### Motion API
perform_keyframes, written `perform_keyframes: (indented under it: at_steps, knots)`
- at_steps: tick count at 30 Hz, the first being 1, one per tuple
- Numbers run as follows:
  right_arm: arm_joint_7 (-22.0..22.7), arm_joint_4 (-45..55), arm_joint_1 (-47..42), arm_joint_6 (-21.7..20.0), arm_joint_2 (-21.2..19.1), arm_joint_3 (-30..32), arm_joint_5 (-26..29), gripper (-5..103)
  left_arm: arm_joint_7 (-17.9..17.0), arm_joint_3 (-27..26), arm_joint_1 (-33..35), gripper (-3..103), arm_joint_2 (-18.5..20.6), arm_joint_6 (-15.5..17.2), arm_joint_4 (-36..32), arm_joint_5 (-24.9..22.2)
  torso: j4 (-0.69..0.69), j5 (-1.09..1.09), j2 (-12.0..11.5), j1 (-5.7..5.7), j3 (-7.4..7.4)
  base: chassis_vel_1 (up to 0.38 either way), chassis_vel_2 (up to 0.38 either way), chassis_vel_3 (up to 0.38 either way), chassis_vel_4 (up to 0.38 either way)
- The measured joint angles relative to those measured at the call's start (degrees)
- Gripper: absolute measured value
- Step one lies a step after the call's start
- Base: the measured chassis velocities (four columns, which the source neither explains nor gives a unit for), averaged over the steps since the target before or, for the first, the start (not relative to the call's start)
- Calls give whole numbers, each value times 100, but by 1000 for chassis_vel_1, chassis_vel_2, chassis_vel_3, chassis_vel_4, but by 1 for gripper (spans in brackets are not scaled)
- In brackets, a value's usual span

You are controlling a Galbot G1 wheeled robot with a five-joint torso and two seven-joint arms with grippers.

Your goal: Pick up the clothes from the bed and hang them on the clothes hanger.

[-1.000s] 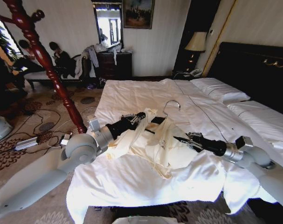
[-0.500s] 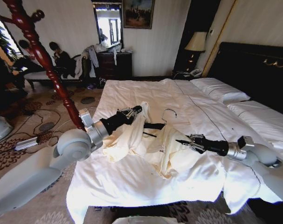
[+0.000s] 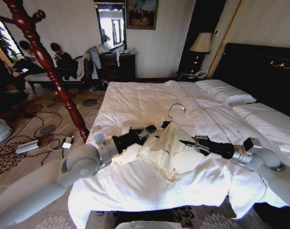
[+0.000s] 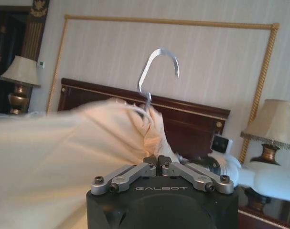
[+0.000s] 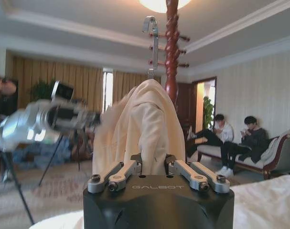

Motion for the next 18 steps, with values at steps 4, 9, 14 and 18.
perform_keyframes:
  at_steps: [4, 9, 14, 18]
  knots:
    - [11, 54, 26, -20, -14, -14, 295, 19, 83, 192, 58, 0, 48, -9, -35, 160, 0, 0, 0, 0, 0, 0, 0, 0, 0]
    - [-8, 96, 44, -31, -18, -36, 396, 19, 141, 321, 43, 0, 70, -29, -28, 331, 0, 0, 0, 0, 0, 0, 0, 0, 0]
    - [-6, 113, 48, -31, -16, -36, 484, 19, 96, 332, 107, 0, 123, -44, 4, 603, 0, 0, 0, 0, 0, 0, 0, 0, 0]
    - [-3, 94, 48, -31, -15, -17, 483, 19, -315, 119, 261, 8, 160, -11, -45, 852, 0, 0, 0, 0, 0, 0, 0, 0, 0]
